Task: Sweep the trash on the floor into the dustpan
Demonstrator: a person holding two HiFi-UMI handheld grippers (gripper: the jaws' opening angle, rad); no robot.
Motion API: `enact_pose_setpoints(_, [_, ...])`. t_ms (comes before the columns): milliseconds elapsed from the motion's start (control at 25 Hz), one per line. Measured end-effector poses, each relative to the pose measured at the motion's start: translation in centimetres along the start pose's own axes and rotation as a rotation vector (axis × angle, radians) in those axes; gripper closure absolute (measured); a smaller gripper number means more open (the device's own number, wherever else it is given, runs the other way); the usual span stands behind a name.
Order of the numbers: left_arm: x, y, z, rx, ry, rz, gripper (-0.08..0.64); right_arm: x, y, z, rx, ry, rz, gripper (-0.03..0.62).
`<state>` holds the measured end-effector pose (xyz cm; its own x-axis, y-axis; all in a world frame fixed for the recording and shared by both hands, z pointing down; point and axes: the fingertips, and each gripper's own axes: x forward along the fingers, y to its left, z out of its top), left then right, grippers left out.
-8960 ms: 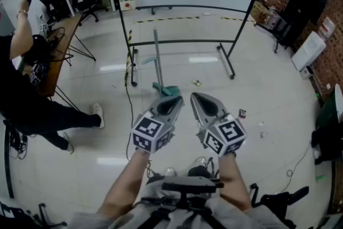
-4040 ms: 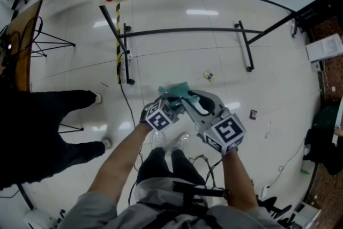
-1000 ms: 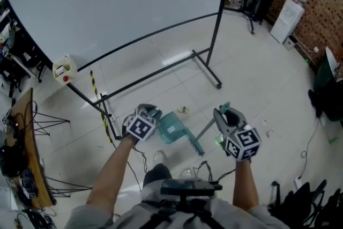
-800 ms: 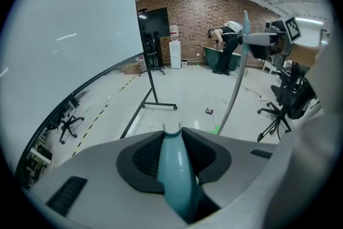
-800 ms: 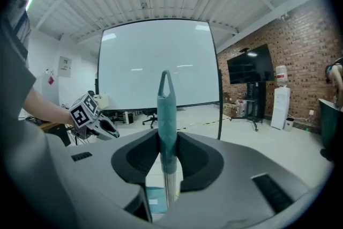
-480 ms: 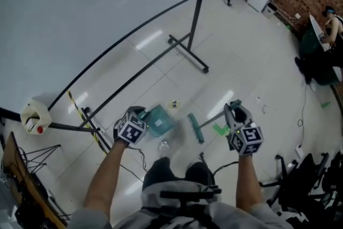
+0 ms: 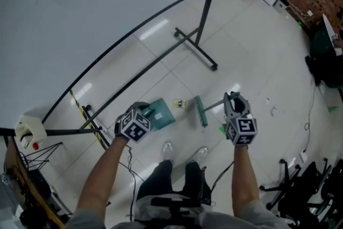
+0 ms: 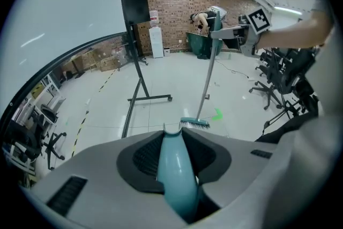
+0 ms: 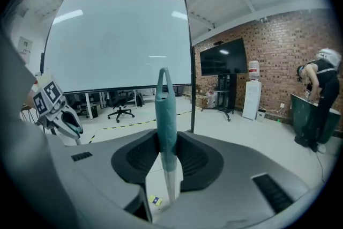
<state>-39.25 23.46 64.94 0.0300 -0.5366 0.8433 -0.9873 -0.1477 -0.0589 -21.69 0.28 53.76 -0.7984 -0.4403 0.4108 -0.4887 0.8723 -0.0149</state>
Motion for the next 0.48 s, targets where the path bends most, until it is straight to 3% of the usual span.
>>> enact_pose_setpoints(240, [1.1, 2.0, 1.9, -0.02, 0.005, 0.001, 0.46, 4.1, 5.5, -4.4, -0.092, 0.094, 0.18, 0.486])
enact_pose_setpoints(480, [1.5, 2.2, 2.2, -0.026, 0.007, -0.002, 0.46, 4.9, 11.5, -6.6, -0.002, 0.161, 0.351, 0.477])
